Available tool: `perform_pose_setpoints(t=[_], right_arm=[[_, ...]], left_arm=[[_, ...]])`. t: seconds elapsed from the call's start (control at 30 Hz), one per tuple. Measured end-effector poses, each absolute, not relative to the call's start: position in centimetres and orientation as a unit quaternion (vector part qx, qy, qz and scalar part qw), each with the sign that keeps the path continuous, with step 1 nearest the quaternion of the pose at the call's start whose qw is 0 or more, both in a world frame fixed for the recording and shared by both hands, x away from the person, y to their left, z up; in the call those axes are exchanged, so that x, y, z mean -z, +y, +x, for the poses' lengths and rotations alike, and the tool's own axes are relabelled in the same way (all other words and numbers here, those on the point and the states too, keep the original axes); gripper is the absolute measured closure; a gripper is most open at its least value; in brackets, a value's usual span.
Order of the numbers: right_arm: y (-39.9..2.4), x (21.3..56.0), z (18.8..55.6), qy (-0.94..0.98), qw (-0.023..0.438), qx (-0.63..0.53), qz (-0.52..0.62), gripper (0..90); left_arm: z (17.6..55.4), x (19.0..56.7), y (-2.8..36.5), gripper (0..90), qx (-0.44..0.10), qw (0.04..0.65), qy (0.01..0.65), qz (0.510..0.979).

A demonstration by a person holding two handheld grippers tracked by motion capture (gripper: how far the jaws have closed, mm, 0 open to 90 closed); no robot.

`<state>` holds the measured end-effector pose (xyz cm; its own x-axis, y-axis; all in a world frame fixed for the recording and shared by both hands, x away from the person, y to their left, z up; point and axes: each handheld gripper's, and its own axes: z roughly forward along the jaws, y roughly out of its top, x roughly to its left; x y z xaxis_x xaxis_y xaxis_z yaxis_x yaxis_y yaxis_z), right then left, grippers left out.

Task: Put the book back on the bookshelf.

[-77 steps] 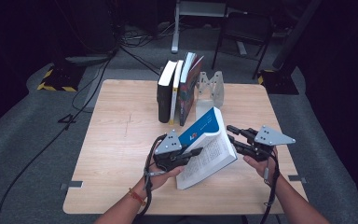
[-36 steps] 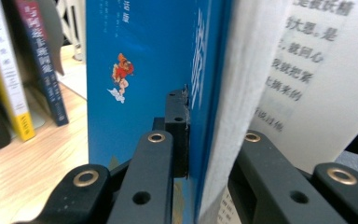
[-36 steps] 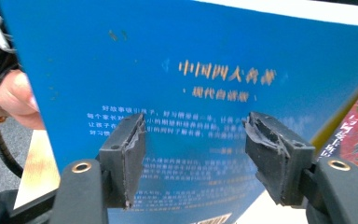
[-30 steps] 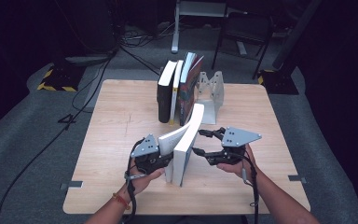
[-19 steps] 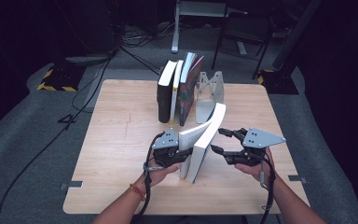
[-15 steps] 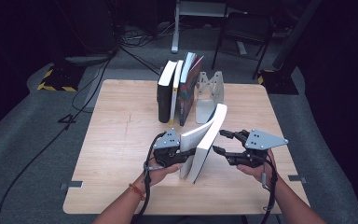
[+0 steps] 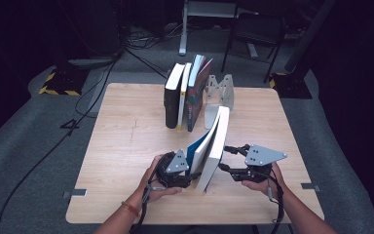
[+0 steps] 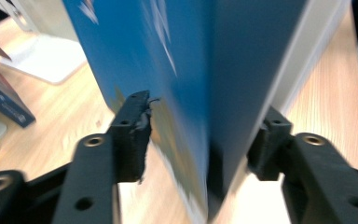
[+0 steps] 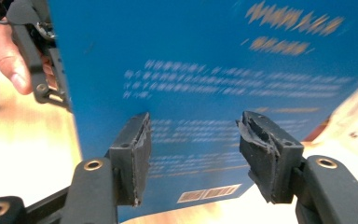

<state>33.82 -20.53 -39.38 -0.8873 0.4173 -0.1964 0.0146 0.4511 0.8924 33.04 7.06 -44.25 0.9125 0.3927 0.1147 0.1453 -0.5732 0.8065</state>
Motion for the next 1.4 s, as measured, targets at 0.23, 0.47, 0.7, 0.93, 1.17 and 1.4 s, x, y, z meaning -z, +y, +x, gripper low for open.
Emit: perform_pose_setpoints(t=[0.23, 0.47, 0.7, 0.93, 1.17, 1.4], right_arm=[[-20.1, 41.8, 33.9, 0.842, 0.18, -0.494, 0.122, 45.1], [-19.2, 42.9, 33.8, 0.85, 0.177, -0.483, 0.115, 43.3], [-19.0, 43.5, 34.2, 0.85, 0.173, -0.483, 0.124, 37.4], [-19.0, 43.0, 34.2, 0.847, 0.195, -0.48, 0.119, 37.5], [-19.8, 42.8, 34.6, 0.842, 0.203, -0.482, 0.13, 36.9], [-21.5, 43.0, 35.7, 0.845, 0.192, -0.477, 0.148, 34.2]], left_arm=[[30.6, 45.4, 6.6, 30.8, -0.126, 0.422, 0.166, 0.882], [29.5, 47.2, 3.6, 21.2, -0.16, 0.428, 0.216, 0.863], [29.7, 48.3, 2.4, 26.8, -0.216, 0.449, 0.265, 0.825], [30.5, 48.2, 3.1, 40.0, -0.189, 0.471, 0.304, 0.806], [31.1, 47.7, 4.9, 56.2, -0.193, 0.458, 0.297, 0.815], [32.3, 47.5, 8.2, 58.9, -0.153, 0.463, 0.246, 0.837]])
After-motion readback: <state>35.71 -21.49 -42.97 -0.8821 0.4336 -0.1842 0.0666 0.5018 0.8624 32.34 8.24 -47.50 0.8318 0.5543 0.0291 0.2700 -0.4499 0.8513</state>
